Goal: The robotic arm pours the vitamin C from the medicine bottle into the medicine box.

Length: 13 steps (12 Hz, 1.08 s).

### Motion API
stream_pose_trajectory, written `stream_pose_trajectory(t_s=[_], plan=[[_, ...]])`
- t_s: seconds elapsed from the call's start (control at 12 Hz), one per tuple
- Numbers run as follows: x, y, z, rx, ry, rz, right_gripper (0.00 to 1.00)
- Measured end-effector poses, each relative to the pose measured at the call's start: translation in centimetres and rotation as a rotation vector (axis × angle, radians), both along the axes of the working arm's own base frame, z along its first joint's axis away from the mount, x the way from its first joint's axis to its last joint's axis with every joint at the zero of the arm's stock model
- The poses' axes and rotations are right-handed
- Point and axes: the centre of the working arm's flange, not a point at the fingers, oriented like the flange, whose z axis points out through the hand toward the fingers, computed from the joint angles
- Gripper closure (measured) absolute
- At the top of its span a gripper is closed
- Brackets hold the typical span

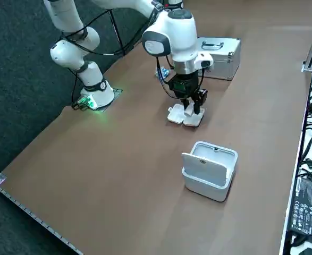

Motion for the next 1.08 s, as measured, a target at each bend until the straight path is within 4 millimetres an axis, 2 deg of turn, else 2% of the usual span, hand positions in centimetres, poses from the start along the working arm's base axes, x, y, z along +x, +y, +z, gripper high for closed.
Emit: stream_pose_trajectory(t_s=[0.25,0.58,1.0,1.08], plan=[[-0.4,2.7,-0.7,-0.099,0.006,0.099,0.57],[-1.0,5.3,-2.1,-0.22,0.01,0.176,0.57],[-2.6,6.5,-5.6,-0.347,0.022,0.146,0.57],[-3.0,7.1,-6.9,-0.372,0.02,0.142,0.57]])
